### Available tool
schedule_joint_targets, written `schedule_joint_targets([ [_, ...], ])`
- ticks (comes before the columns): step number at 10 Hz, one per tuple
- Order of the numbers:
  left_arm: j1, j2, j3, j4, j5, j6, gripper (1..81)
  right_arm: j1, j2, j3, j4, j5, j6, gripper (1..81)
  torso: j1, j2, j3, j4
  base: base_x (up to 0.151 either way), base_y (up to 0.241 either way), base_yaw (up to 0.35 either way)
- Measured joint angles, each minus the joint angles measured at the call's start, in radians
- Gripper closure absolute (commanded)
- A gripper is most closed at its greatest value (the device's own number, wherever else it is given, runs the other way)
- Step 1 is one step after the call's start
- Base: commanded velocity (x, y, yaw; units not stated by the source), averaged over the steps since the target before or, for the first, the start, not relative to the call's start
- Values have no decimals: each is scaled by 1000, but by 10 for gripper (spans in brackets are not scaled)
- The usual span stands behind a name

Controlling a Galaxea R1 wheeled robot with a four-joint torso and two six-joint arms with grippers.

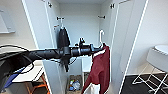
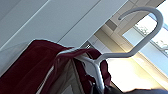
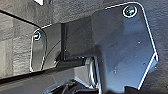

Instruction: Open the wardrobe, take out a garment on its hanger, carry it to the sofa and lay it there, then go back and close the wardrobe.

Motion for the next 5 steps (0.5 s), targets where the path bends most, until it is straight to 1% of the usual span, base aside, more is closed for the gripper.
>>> schedule_joint_targets([
  [5, 20, 6, -7, 0, -3, 0, 811, 0, 0, 0, 0, 0, 0, 10, 0, 0, 0, 0, 0, 0, 0],
])
